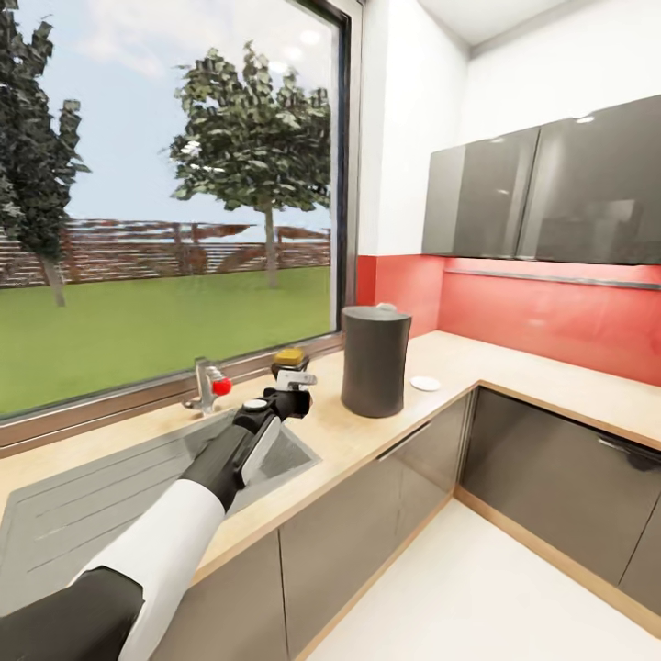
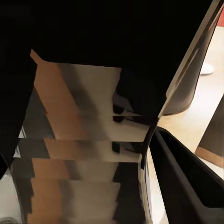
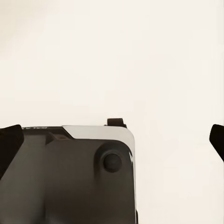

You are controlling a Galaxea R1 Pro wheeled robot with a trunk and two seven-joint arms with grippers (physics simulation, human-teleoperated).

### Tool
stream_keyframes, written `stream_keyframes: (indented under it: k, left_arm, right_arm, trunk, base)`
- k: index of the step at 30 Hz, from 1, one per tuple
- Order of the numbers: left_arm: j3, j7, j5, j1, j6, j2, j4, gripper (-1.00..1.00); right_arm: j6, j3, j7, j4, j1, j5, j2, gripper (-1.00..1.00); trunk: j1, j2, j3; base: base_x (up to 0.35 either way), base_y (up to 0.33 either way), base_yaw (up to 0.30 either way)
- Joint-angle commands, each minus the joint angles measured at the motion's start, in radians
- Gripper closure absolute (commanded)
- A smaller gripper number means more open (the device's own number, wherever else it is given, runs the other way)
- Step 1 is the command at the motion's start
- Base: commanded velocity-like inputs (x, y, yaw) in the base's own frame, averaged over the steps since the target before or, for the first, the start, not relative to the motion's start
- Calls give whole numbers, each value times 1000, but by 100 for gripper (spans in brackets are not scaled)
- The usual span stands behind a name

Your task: Set up a coffee station on the kitchen countertop: keep the coffee maker on the countertop, move the bottle of coffee from the kitchen shelf to the counter next to the coffee maker, place a paper coffee filter on top of the coffee maker, put the saucer next to the coffee maker with the coffee cup on the saucer, and place the electric kettle next to the coffee maker.

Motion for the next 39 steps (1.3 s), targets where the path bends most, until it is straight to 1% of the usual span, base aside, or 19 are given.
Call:
stream_keyframes:
  k: [1,3,4,6,8,12,15,18,20,26,32,35,39]
  left_arm:
    - [-4,7,7,5,4,1,-2,100]
    - [-4,7,7,17,-14,3,-2,100]
    - [-4,7,8,32,-78,4,0,100]
    - [-4,8,8,34,-90,5,9,100]
    - [-6,11,6,36,-101,4,42,100]
    - [-5,11,5,36,-105,6,49,100]
    - [-5,14,6,39,-117,20,51,100]
    - [1,17,6,62,-153,31,51,100]
    - [3,21,5,72,-163,35,51,100]
    - [-1,44,6,81,-173,43,52,100]
    - [0,49,5,82,-175,44,54,100]
    - [0,64,6,82,-175,47,55,100]
    - [1,74,6,96,-177,49,54,100]
  right_arm:
    - [-3,-8,-2,1,0,8,1,-100]
    - [-3,-8,-2,1,0,8,1,-100]
    - [-3,-8,-2,1,0,8,0,-100]
    - [-3,-8,-2,1,0,8,1,-100]
    - [-3,-8,-2,1,0,8,1,-100]
    - [-4,-8,-2,1,0,8,1,-100]
    - [-3,-8,-2,1,0,8,0,-100]
    - [-4,-8,-2,1,0,8,1,-100]
    - [-4,-8,-2,1,0,8,1,-100]
    - [-3,-8,-2,1,0,8,-1,-100]
    - [-3,-8,-2,3,0,9,-1,-100]
    - [-3,-7,-3,4,0,9,-1,-100]
    - [-3,-7,-3,4,0,10,-1,-100]
  trunk:
    - [1,-1,0]
    - [1,-1,0]
    - [1,-1,0]
    - [1,-1,0]
    - [1,-1,0]
    - [1,-1,0]
    - [1,-1,0]
    - [1,-1,0]
    - [1,-1,0]
    - [1,-1,0]
    - [1,-1,0]
    - [1,-1,0]
    - [1,-1,0]
  base:
    - [223,-217,0]
    - [239,-218,0]
    - [275,-214,0]
    - [278,-213,0]
    - [272,-213,0]
    - [243,-213,0]
    - [229,-196,0]
    - [183,-108,0]
    - [100,-41,0]
    - [32,-14,0]
    - [197,-140,18]
    - [237,-171,195]
    - [239,-178,253]
